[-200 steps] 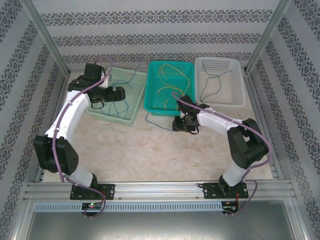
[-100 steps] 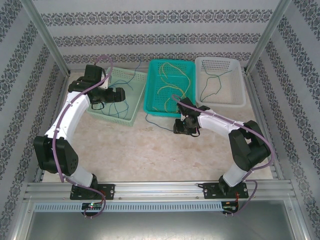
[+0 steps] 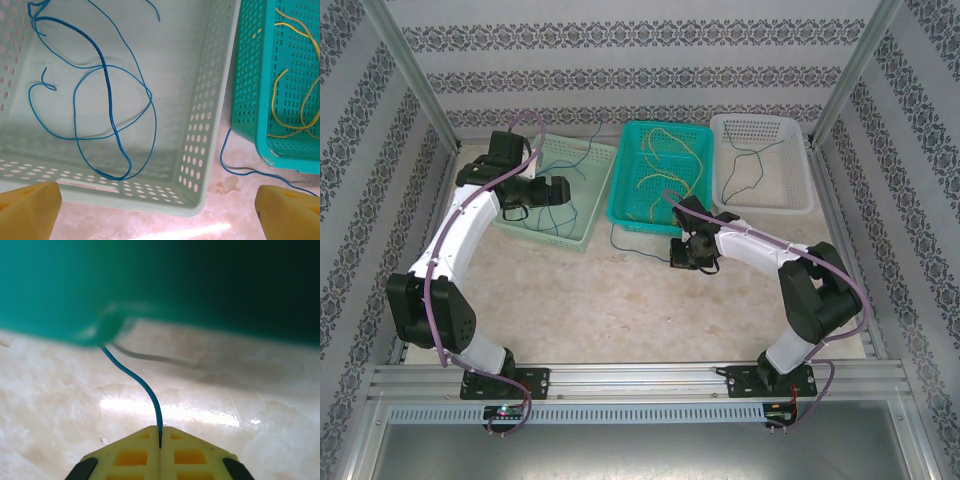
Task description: Untangle the cables
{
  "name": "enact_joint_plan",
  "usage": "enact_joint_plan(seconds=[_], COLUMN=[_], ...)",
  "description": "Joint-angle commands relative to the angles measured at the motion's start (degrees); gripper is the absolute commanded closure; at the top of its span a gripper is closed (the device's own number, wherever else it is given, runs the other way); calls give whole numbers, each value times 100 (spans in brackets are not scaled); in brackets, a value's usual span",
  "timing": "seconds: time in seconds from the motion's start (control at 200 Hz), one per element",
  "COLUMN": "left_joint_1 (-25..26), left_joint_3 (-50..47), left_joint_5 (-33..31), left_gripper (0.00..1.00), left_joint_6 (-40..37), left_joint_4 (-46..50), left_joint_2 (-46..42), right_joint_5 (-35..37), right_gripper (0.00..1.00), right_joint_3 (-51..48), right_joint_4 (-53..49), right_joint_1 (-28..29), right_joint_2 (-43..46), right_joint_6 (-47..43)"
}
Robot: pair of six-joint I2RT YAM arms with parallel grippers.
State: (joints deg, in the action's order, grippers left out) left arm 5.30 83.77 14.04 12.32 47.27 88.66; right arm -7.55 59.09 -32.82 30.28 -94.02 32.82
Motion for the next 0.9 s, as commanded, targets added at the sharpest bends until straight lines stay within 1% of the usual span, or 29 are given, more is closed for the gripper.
enact_joint_plan(seconds=[0.0,0.225,0.455,0.53,0.64,0.759,0.839,0.894], left_joint_1=[56,58,50,26,-128,-286,-319,-328], left_joint_3=[-92,-115,-207,-237,-406,-783,-1044,-1152], left_joint_5=[-113,-136,-200,-327,-501,-666,-665,-694], left_gripper=[0,0,0,0,0,0,0,0], left_joint_6=[78,71,95,126,299,518,589,624], left_joint_4=[-78,-67,-115,-138,-308,-727,-990,-1022], left_joint_2=[-130,-135,-196,-257,-507,-1005,-1304,-1433], right_joint_5=[229,225,-185,-420,-740,-771,-841,-828], right_gripper=[96,97,97,100,100,100,100,100], right_joint_3=[2,196,618,758,1040,1516,1950,2251], right_joint_4=[-298,-365,-610,-509,-188,74,150,184], right_joint_1=[112,258,307,312,312,307,303,294], right_joint_2=[337,1080,1546,1671,1820,1706,1338,983], right_joint_6=[25,-131,-488,-537,-565,-588,-610,-470])
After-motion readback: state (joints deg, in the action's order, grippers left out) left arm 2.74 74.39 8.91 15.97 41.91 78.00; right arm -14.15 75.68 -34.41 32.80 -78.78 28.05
